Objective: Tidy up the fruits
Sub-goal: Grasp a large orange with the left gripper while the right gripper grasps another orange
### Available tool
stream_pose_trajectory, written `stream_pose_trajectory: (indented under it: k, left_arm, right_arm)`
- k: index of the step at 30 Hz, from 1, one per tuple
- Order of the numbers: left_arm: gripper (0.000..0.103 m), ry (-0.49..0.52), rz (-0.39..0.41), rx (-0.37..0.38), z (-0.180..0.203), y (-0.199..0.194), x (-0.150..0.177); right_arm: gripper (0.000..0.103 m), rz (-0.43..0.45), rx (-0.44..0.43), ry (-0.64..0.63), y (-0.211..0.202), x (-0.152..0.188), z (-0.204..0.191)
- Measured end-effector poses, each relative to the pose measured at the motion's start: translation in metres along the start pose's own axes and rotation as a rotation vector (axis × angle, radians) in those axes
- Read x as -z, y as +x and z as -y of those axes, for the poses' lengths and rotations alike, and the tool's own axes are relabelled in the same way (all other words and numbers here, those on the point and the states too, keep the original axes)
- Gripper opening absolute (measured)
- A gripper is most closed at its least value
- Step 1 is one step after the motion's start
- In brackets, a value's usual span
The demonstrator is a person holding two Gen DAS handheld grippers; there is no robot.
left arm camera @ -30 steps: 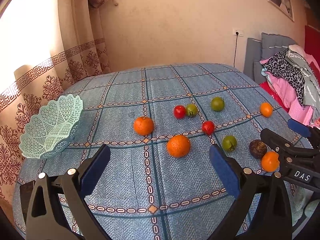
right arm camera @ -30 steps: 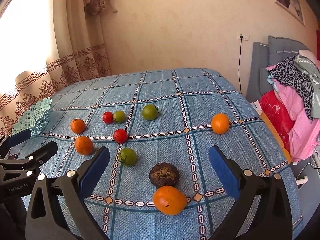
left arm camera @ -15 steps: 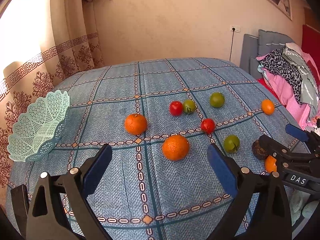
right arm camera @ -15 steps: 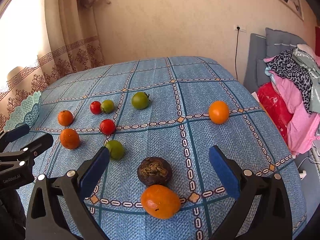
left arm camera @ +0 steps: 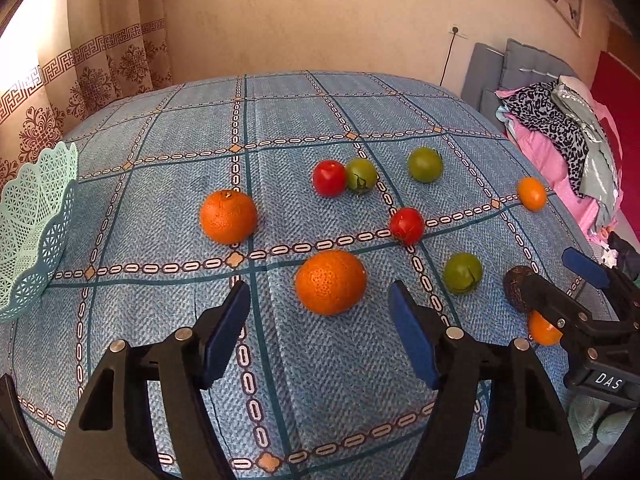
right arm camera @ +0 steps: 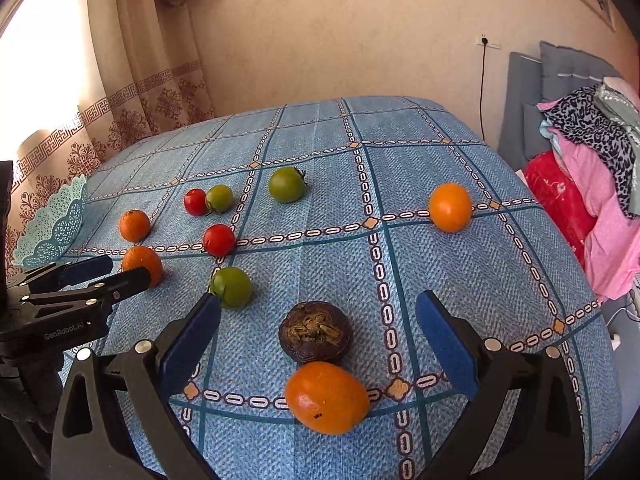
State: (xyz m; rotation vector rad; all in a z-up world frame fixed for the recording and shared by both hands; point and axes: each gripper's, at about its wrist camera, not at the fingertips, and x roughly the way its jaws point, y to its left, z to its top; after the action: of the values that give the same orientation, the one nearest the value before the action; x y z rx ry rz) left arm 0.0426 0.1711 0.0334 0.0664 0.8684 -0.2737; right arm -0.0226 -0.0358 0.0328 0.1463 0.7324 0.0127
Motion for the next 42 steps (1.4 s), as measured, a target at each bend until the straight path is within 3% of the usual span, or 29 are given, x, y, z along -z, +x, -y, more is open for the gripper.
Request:
stream_pose_trajectory:
  k: [4, 9, 15, 22, 31, 35, 42]
  left_arm:
    - [0.062, -0.017, -0.023, 0.042, 0.002, 0.010, 0.000]
    - [0.040, -0.036, -0.030, 0.060, 0.002, 0.022, 0.003]
    - [0.039, -0.023, 0.010, 0.068, 0.003, 0.012, 0.011]
    - [0.039, -0.010, 0.082, 0.040, 0.007, -0.013, 0.011]
    - [0.039, -0.038, 0.116, 0.023, -0.003, -0.034, 0.013]
    - [0.039, -0.048, 0.122, 0.015, -0.010, -0.036, 0.012]
    - [0.039, -0.071, 0.136, 0.009, -0.023, -0.043, 0.005]
  right_arm:
    - [0.097, 0.011, -0.001, 0.007, -0.005, -0.003, 0.004]
    - [0.095, 0.014, -0.003, 0.015, -0.008, -0.006, 0.007]
    - [0.075, -0.062, -0.029, 0.000, -0.005, 0.013, 0.006]
    - [0.073, -0.054, -0.042, 0.024, -0.029, 0.031, 0.016]
    - [0.060, -0.109, -0.045, 0.006, -0.019, 0.036, 0.013]
    - [0.046, -0.138, -0.067, 0.006, -0.012, 0.037, 0.012]
    - [0.041, -0.135, -0.056, 0.003, -0.013, 0.037, 0.010]
